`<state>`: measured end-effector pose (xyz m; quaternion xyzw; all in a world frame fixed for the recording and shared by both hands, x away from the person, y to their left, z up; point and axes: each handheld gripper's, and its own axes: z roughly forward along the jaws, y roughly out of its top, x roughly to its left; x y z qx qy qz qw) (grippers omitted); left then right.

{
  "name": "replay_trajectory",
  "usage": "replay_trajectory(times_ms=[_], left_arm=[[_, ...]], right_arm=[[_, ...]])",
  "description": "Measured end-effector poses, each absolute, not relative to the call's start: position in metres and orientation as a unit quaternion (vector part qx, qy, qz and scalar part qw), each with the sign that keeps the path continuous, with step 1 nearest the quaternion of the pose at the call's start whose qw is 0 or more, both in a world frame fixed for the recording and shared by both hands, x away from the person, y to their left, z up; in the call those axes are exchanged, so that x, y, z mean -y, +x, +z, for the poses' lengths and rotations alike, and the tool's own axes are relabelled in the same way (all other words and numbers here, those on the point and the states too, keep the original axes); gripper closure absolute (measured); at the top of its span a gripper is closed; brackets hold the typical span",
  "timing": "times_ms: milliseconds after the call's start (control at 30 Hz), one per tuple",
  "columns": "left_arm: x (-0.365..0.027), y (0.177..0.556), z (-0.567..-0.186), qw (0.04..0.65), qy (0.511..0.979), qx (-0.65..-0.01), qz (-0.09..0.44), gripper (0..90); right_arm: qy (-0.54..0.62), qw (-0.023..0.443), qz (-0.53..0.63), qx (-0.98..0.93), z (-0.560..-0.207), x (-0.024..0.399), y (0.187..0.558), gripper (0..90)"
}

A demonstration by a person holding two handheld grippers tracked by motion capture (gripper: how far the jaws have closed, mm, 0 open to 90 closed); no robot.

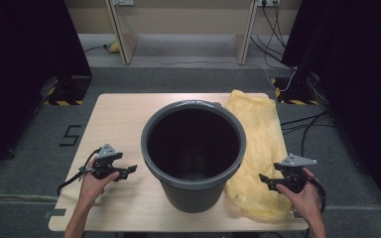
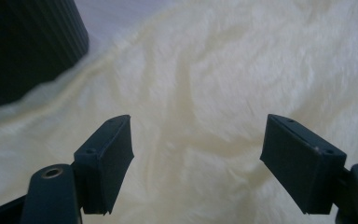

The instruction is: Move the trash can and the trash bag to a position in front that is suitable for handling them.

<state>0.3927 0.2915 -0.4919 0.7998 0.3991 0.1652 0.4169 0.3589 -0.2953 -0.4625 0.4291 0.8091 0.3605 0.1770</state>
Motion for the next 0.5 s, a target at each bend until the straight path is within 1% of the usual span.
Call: replay_trajectory(times_ms=[100,167,200,267,333,367,433,500], left_arm=[[-0.286,0.385,-0.487,0.429,0.796,-0.394,0.167,15.4],[-0.276,0.371,-0.485,0.450,0.788,-0.389,0.156,15.4],[-0.276,0.371,-0.485,0.450,0.788,-0.389,0.156,15.7],[-0.271,0.364,-0.485,0.465,0.785,-0.383,0.142,16.7],[-0.265,0.357,-0.484,0.461,0.791,-0.372,0.153,17.2],[-0.260,0.351,-0.482,0.471,0.788,-0.365,0.153,17.3],[-0.258,0.348,-0.481,0.506,0.775,-0.362,0.113,18.6],[-0.257,0.347,-0.481,0.510,0.773,-0.362,0.108,19.1]], right_arm=[[0.427,0.181,0.374,-0.803,-0.454,0.283,0.355,26.2],[0.432,0.171,0.394,-0.793,-0.451,0.263,0.351,27.7],[0.432,0.171,0.394,-0.793,-0.451,0.263,0.351,27.7],[0.426,0.167,0.390,-0.799,-0.452,0.248,0.350,27.6],[0.412,0.163,0.388,-0.808,-0.451,0.234,0.348,27.7],[0.407,0.165,0.385,-0.812,-0.449,0.223,0.347,27.7],[0.404,0.161,0.384,-0.814,-0.448,0.217,0.347,27.6],[0.398,0.156,0.386,-0.818,-0.446,0.211,0.347,27.6]])
